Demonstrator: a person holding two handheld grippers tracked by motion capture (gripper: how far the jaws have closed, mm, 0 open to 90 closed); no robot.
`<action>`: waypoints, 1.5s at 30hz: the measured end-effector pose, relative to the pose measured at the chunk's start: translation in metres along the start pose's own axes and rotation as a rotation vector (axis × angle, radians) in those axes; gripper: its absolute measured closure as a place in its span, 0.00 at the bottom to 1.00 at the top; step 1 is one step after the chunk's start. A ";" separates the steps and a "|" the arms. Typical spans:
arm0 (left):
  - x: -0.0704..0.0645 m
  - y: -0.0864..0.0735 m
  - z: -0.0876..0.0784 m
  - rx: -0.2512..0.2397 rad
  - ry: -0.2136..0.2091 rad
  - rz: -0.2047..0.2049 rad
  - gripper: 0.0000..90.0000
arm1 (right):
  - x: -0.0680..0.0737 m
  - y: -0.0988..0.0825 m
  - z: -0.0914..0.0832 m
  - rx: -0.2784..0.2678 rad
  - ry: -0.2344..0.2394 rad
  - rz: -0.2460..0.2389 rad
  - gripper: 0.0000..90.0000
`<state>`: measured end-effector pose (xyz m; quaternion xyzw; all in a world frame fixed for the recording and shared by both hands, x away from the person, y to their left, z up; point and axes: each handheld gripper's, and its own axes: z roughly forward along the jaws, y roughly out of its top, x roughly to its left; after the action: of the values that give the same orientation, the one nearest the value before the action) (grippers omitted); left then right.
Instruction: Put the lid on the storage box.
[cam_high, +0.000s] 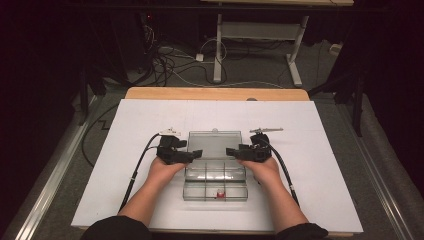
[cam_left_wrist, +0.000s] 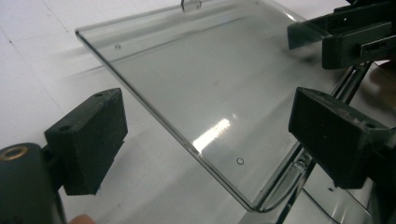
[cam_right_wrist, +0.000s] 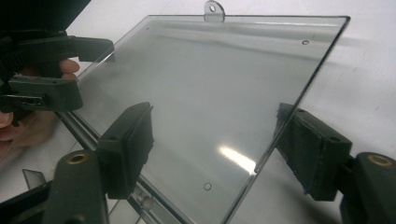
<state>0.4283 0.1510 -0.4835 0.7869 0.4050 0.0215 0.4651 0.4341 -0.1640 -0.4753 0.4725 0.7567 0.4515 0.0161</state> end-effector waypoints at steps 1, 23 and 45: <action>0.000 0.000 0.000 0.000 -0.002 -0.002 0.13 | 0.001 0.000 -0.001 -0.012 -0.007 -0.010 0.36; -0.014 0.001 -0.011 -0.049 -0.013 0.098 0.44 | 0.017 -0.003 -0.030 -0.165 -0.120 -0.177 0.69; -0.029 -0.002 -0.030 -0.115 0.052 0.196 0.65 | 0.031 -0.019 -0.074 -0.219 -0.163 -0.315 0.94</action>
<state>0.3948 0.1539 -0.4578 0.7940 0.3362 0.1102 0.4944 0.3697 -0.1937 -0.4320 0.3789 0.7637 0.4832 0.1991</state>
